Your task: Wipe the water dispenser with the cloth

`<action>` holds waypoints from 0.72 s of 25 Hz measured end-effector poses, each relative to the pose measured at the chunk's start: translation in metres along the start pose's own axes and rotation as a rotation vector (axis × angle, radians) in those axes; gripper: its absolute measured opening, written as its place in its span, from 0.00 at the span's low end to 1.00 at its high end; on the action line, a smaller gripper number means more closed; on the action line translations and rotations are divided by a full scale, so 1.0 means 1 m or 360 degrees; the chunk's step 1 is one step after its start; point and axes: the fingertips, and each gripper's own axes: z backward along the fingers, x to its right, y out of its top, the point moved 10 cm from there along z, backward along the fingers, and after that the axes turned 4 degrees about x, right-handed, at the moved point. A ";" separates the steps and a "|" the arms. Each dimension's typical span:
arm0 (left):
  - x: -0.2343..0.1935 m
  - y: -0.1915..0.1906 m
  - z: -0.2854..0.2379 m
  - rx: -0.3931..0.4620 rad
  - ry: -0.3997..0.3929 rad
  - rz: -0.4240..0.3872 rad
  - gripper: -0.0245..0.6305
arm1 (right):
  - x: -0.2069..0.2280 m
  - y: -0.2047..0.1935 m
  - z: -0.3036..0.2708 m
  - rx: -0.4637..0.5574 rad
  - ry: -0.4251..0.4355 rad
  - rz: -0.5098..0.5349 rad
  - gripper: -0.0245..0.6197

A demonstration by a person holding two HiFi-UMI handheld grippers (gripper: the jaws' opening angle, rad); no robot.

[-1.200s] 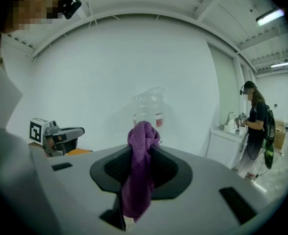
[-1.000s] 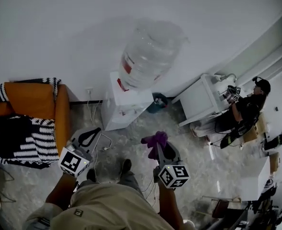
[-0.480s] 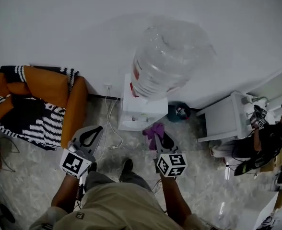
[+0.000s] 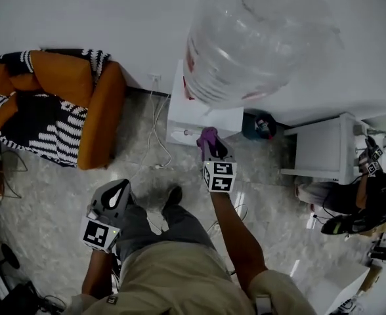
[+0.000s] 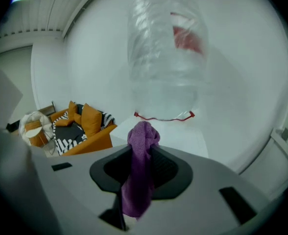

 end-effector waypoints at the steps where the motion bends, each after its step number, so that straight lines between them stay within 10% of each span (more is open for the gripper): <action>1: 0.000 -0.006 0.000 -0.0019 0.0014 0.0011 0.06 | -0.004 -0.007 -0.018 -0.0026 -0.0007 0.0014 0.20; 11: 0.002 -0.025 -0.011 -0.0050 0.0068 0.0006 0.06 | -0.072 -0.031 -0.095 -0.0092 0.0222 0.0067 0.20; 18: 0.010 -0.026 -0.036 -0.0077 -0.0035 -0.0023 0.06 | 0.072 -0.080 -0.051 -0.0171 -0.0244 -0.0168 0.20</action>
